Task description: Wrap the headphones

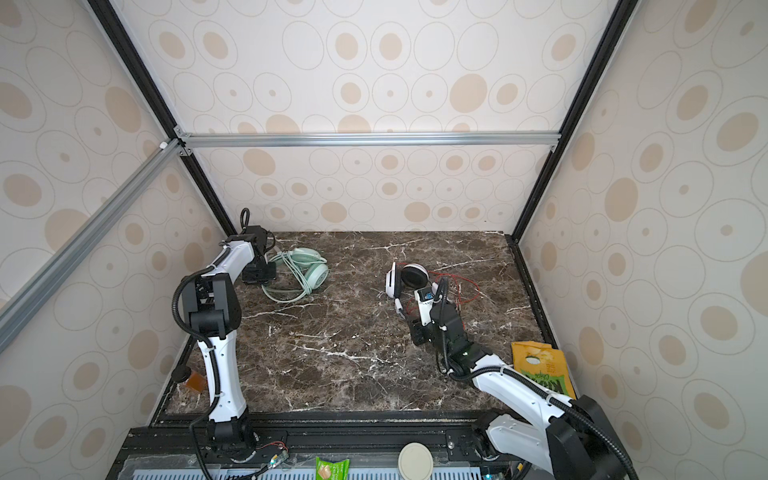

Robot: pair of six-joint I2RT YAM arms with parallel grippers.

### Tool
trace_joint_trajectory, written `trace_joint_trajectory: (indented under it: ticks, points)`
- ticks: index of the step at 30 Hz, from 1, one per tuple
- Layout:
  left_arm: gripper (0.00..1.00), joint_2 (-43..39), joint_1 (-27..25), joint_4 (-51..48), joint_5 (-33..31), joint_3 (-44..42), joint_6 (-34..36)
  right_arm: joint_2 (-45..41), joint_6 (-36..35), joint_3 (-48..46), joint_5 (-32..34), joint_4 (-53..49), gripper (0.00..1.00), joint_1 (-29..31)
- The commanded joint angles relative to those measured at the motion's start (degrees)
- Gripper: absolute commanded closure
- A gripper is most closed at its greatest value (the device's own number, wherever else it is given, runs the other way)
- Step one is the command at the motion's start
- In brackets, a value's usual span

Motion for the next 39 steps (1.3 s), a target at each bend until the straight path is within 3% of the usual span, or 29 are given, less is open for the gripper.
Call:
trace_joint_trajectory:
  ticks: [1, 5, 17, 22, 27, 32, 36, 38, 39]
  points:
    - [1.00, 3.6, 0.8, -1.6, -0.5, 2.7, 0.1, -0.2, -0.1, -0.4, 0.7, 0.7, 0.50, 0.4]
    - [0.98, 4.9, 1.3, -1.5, 0.6, 3.1, -0.4, -0.3, -0.3, -0.4, 1.1, 0.6, 0.50, 0.6]
    - [0.77, 4.8, 1.3, -1.3, 1.3, 3.7, -1.0, -0.6, -0.9, -0.2, 1.9, 0.2, 0.49, 1.1]
    - [0.58, 2.9, 1.3, -1.6, 1.9, 4.9, -1.7, -0.5, -1.0, -0.2, 2.0, 0.2, 0.50, 1.2]
    - [0.47, -3.5, 1.2, -2.1, 4.3, 8.5, -3.3, 0.3, -1.0, 0.0, 2.1, 0.3, 0.49, 1.6]
    - [0.47, -13.6, 0.0, -1.1, 4.3, 8.8, -4.7, 1.2, -1.1, 0.5, 2.6, 0.1, 0.49, 1.8]
    - [0.46, -23.6, -5.3, 7.2, 5.5, 3.6, -5.2, 1.0, 0.2, 0.3, 4.7, 0.7, 0.48, 1.7]
    - [0.29, -28.3, -9.2, 14.7, 7.7, -2.3, -5.7, 1.5, 0.6, 1.6, 5.4, -1.0, 0.47, 1.4]
    - [0.26, -30.4, -11.9, 19.1, 8.3, -6.2, -6.5, 1.5, 0.9, 3.0, 5.2, -3.3, 0.48, 1.0]
